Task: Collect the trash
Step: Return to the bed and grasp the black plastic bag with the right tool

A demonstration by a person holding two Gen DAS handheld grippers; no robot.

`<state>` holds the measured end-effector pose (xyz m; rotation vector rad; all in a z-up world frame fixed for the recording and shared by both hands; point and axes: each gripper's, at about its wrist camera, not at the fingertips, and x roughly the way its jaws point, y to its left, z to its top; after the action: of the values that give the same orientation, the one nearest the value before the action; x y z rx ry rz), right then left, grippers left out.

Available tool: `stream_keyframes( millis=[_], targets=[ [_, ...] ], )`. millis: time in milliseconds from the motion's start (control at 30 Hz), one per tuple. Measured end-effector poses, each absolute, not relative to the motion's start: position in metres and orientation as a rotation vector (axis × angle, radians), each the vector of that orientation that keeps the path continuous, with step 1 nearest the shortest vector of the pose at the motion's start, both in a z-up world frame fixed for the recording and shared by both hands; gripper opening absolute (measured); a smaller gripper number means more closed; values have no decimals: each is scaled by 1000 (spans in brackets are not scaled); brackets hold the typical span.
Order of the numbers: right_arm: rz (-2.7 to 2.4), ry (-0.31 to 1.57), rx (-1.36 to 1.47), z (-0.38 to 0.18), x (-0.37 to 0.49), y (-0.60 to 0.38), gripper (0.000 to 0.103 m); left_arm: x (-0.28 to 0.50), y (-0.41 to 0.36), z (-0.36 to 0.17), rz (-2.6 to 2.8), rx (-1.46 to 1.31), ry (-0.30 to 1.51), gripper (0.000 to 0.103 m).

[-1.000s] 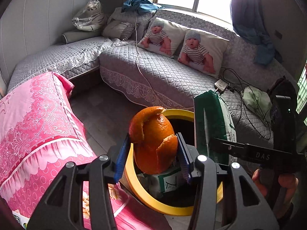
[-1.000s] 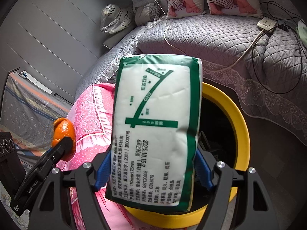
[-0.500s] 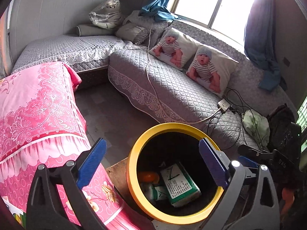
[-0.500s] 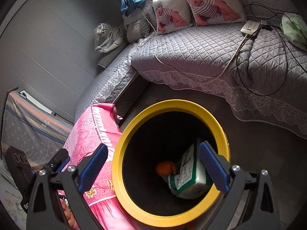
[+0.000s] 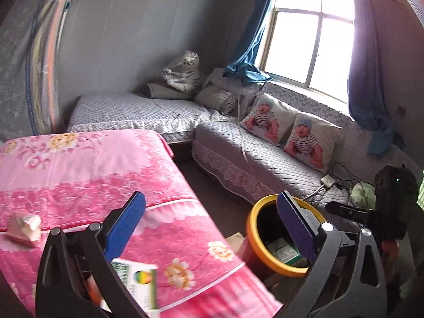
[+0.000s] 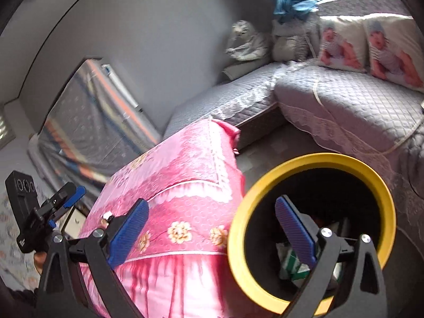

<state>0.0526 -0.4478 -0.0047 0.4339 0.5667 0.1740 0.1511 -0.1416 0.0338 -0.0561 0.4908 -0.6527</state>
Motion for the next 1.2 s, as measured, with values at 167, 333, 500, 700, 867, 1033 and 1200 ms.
stream_keyframes(
  millis=[167,333,500,700,867,1033,1200],
  targets=[
    [420,634,197,12,92,-344,93,136,-38,24,-461,-44,446,95],
    [591,754,54,10,143,-248,93,126,59,3,-279,-111,474,95],
    [690,899,-11,-3,200,-172,87,122,114,-19,-168,-136,534,95],
    [653,1075,-60,-36,240,-117,81,113,132,-31,-166,-174,555,95],
    [617,1213,-10,-63,267,-101,77,114,134,-37,-185,-187,569,95],
    [609,1279,-4,-77,274,-93,45,112,130,-37,-197,-167,578,95],
    [634,1279,38,-72,271,-95,26,109,118,-33,-226,-137,586,95]
  ],
)
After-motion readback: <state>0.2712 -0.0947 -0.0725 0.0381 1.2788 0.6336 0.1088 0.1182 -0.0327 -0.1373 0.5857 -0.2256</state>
